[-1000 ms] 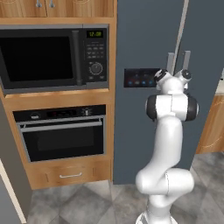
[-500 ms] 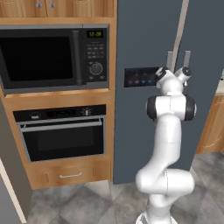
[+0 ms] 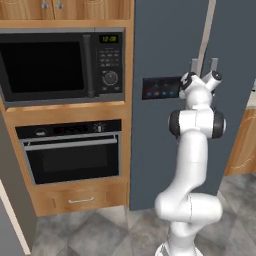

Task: Store the kebab skewer in the freezer for long-term storage. Close the freezer door after placing the cooked food.

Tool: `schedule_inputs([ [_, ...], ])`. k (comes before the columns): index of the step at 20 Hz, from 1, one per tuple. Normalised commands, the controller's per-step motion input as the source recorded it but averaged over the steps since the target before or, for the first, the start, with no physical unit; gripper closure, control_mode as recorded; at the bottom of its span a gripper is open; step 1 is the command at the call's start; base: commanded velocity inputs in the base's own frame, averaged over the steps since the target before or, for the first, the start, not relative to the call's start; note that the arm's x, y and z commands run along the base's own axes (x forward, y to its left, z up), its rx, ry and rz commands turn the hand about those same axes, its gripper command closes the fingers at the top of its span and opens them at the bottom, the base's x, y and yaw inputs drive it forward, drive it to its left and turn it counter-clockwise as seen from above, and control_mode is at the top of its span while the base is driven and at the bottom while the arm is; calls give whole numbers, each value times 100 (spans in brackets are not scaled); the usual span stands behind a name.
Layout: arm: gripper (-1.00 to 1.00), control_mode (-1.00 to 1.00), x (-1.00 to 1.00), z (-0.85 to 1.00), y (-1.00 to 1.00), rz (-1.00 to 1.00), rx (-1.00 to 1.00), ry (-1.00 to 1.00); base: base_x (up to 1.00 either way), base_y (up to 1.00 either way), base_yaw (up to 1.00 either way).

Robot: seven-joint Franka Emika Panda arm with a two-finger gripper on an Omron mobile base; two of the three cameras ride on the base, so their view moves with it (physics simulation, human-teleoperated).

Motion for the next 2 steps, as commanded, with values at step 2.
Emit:
schedule_inputs([
  [2, -100, -100, -28, 0, 36, -2, -2, 0, 0, 0, 0],
])
